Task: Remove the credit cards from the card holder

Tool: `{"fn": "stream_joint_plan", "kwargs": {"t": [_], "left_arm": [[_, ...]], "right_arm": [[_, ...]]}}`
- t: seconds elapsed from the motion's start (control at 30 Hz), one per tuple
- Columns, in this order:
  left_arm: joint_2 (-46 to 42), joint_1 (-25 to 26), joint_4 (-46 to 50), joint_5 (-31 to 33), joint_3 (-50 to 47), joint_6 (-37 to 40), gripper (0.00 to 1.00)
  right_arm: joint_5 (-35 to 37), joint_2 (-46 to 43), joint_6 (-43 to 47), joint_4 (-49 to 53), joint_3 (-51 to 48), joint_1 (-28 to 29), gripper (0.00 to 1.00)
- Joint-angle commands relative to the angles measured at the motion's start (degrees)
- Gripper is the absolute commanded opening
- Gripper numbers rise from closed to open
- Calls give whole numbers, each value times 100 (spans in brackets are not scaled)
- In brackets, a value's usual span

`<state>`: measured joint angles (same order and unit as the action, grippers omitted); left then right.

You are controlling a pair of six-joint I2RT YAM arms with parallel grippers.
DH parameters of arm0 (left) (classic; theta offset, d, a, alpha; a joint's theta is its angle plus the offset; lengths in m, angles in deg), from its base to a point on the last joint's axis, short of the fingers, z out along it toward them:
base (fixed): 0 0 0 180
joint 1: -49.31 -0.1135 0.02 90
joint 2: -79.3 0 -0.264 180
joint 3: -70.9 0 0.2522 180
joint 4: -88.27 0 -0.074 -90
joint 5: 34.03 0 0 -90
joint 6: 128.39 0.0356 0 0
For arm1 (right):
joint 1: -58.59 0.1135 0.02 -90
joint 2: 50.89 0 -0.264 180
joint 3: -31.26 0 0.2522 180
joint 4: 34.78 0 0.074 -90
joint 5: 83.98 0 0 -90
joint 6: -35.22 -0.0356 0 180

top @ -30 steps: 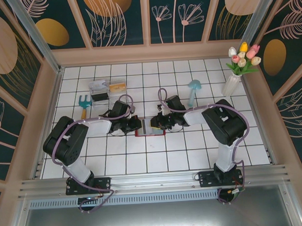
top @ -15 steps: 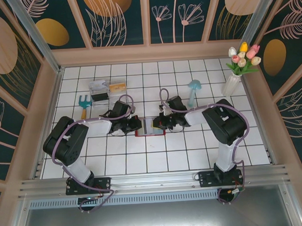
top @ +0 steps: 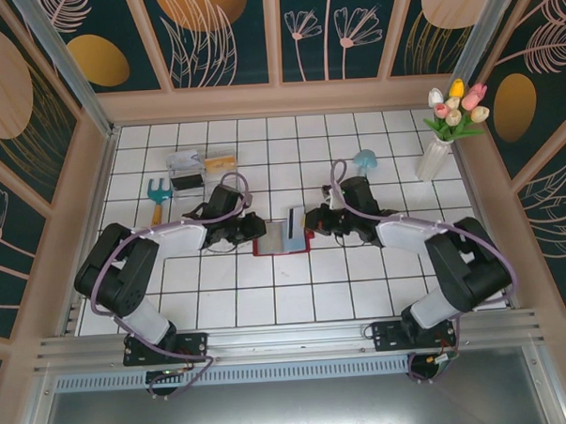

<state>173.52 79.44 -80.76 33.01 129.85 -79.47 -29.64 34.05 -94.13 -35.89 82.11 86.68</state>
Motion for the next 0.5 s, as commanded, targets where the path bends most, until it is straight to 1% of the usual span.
{"fn": "stream_joint_plan", "kwargs": {"t": [0.0,0.07,0.1,0.27,0.37,0.47], "left_arm": [[-279,7,-35,62,356,12,25],[-518,6,-186,108,377,-120,37],[-673,10,-262,167,366,-197,41],[-1429,10,-889,257,109,-680,54],[-1770,5,-1319,157,-126,-1019,73],[-2054,11,-1817,39,-425,-1372,87]], "right_arm": [[152,-400,-180,-548,-179,-32,1],[147,-624,-388,-993,-340,-34,0],[138,-727,-500,-1247,-433,-36,1],[126,-954,-1007,-2218,-564,-62,0],[11,-945,-1288,-2659,-552,-60,0],[-50,-962,-1568,-3011,-567,-67,0]]}}
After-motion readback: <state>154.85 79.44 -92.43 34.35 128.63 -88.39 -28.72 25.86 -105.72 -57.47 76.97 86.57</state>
